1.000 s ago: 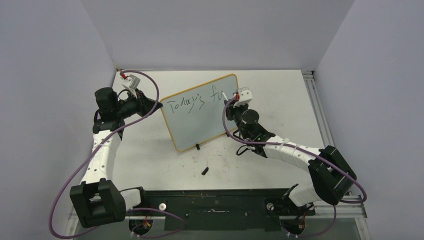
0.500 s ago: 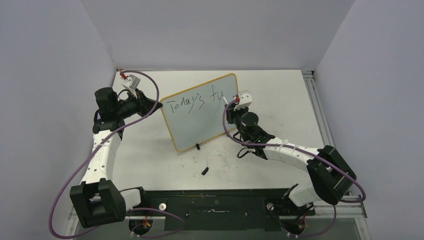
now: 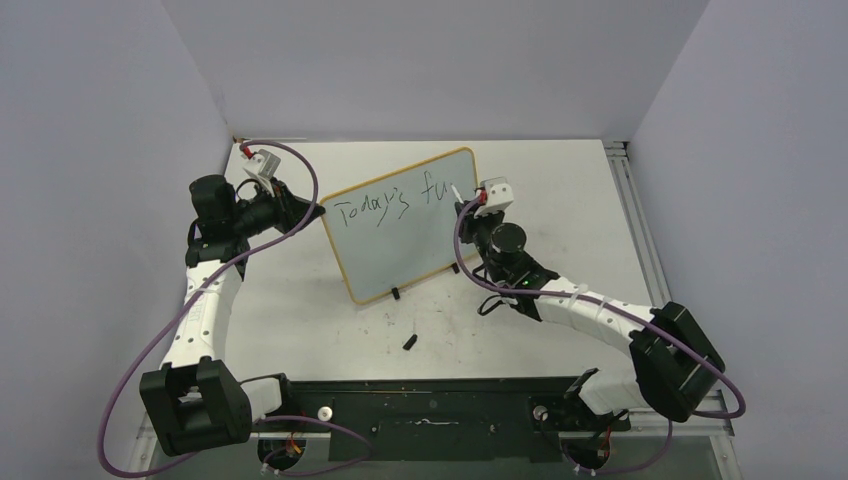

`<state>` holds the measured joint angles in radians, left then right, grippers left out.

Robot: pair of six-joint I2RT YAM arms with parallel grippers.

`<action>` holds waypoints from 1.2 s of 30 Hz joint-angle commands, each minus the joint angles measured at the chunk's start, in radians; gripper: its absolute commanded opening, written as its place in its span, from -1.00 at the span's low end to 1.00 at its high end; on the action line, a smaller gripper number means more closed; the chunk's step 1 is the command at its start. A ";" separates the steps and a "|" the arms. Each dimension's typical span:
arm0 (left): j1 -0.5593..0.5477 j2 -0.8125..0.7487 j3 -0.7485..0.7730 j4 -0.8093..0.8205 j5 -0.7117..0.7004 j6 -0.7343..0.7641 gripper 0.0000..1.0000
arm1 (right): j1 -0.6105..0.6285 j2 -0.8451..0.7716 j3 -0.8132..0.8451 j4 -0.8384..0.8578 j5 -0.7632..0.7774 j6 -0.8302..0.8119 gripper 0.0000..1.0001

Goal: Write a sentence on the whiteboard

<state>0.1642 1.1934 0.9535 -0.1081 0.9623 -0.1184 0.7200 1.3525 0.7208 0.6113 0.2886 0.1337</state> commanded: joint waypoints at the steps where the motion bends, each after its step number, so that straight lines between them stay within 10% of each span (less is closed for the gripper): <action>1: 0.007 -0.013 0.000 0.009 0.013 0.011 -1.00 | -0.012 -0.008 0.068 0.031 0.017 -0.041 -0.89; 36: 0.011 -0.013 -0.001 0.015 0.020 0.006 -1.00 | -0.032 0.058 -0.006 0.005 -0.039 0.020 -0.89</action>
<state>0.1658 1.1934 0.9524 -0.1081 0.9668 -0.1192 0.6815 1.4445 0.7349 0.6132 0.2634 0.1246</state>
